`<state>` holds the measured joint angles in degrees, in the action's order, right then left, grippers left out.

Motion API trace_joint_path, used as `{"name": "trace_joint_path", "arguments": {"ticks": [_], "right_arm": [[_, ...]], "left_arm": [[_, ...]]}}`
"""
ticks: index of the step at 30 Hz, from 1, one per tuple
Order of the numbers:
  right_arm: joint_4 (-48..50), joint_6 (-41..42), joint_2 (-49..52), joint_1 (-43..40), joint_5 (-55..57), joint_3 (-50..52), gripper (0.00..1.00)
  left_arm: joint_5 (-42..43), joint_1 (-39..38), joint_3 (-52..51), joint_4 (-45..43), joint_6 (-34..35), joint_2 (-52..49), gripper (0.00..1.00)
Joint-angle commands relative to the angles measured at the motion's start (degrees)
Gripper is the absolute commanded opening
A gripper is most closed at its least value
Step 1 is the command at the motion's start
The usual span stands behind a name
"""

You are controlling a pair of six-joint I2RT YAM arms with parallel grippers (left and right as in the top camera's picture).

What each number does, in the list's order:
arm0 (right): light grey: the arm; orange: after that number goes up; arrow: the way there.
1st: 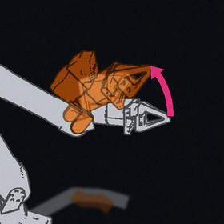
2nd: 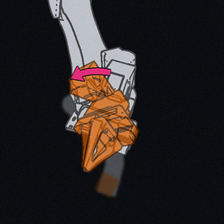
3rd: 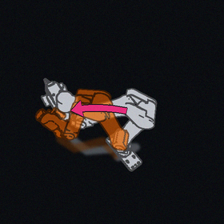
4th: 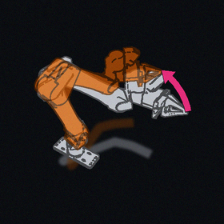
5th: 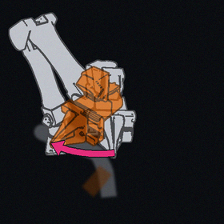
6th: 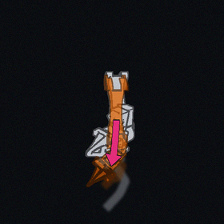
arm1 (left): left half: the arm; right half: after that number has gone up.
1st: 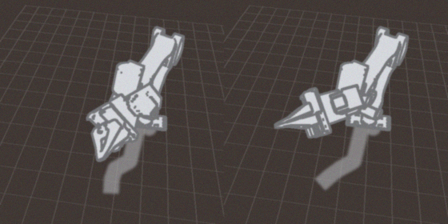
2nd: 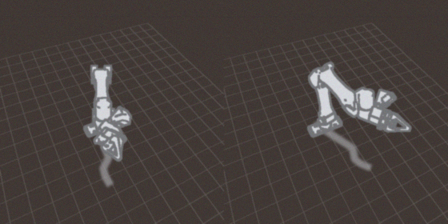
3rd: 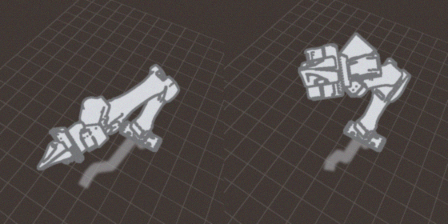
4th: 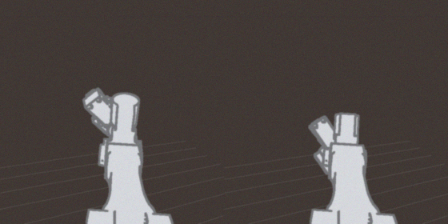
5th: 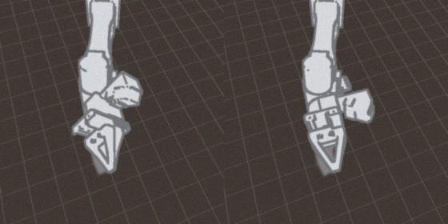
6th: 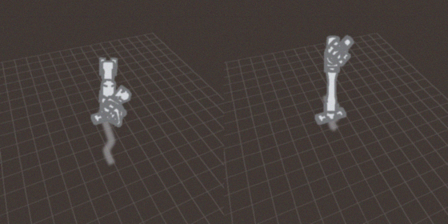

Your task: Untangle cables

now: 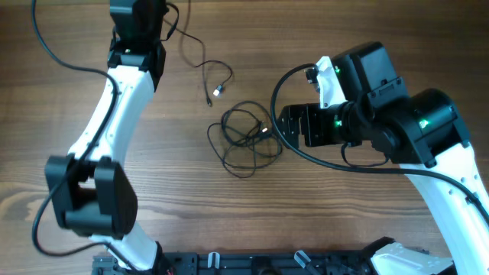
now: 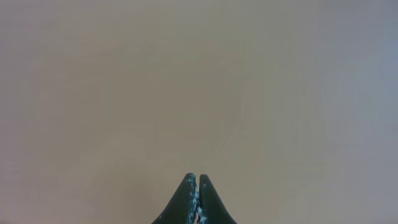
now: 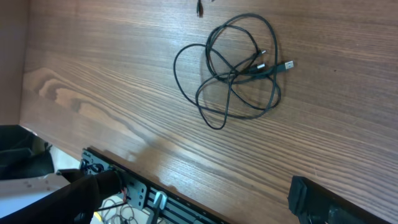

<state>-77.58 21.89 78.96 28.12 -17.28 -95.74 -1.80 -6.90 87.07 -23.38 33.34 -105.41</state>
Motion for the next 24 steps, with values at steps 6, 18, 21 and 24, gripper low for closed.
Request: {"name": "trace_joint_path", "arguments": {"ticks": [6,18,21,24], "right_arm": [[-1.18,0.61,0.33,-0.02,0.96,-0.24,1.00],[-0.50,3.15,0.33,-0.02,0.98,-0.24,1.00],[0.35,3.82,0.33,-0.02,1.16,-0.24,1.00],[1.07,3.78,0.35,-0.02,1.18,-0.24,1.00]], "left_arm": [[-4.94,12.20,0.35,2.34,-10.64,-8.98,0.04],[-1.75,33.42,0.35,-1.84,-10.67,-18.16,0.04],[2.47,37.24,0.35,-2.19,-10.67,-20.13,0.44],[2.32,39.74,0.35,-1.29,-10.80,-21.79,1.00]]}}
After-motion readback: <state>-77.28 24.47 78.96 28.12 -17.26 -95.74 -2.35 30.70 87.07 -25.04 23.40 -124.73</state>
